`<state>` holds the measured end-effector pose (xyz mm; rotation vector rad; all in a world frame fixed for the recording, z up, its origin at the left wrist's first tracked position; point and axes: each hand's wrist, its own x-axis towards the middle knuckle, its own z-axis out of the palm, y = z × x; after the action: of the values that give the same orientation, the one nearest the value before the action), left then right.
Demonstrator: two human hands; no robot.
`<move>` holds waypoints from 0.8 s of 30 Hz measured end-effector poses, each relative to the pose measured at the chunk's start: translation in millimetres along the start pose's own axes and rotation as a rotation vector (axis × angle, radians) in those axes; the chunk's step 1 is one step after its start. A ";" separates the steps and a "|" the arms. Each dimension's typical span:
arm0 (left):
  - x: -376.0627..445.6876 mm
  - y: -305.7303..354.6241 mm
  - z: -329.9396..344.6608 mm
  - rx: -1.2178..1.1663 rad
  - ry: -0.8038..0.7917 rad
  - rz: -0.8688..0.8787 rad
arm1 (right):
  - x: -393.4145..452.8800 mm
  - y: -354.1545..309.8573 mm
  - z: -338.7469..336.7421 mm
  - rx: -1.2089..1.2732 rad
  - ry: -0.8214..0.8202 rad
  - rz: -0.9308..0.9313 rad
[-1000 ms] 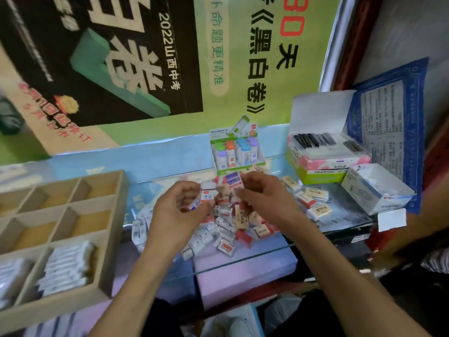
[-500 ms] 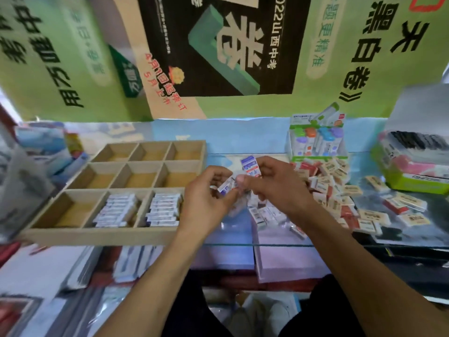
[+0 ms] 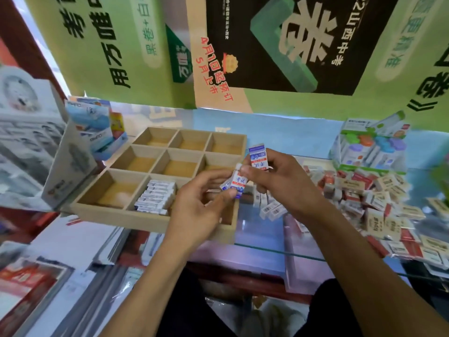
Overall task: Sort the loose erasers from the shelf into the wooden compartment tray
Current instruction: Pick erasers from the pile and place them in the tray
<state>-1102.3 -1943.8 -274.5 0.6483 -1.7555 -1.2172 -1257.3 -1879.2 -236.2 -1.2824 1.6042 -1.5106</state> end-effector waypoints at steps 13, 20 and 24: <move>7.4 -3.0 -87.4 0.174 0.203 -0.224 | 27.8 7.1 62.8 0.322 -0.021 0.139; 15.9 -5.9 -79.7 0.642 0.226 -0.201 | 31.3 16.6 62.1 0.262 0.060 0.242; 12.1 -4.9 -76.4 0.791 0.232 -0.165 | 28.5 18.3 61.3 0.204 0.047 0.251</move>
<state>-1041.4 -1990.8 -264.3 1.3495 -1.9840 -0.4726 -1217.3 -1931.7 -259.8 -0.9051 1.5310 -1.5101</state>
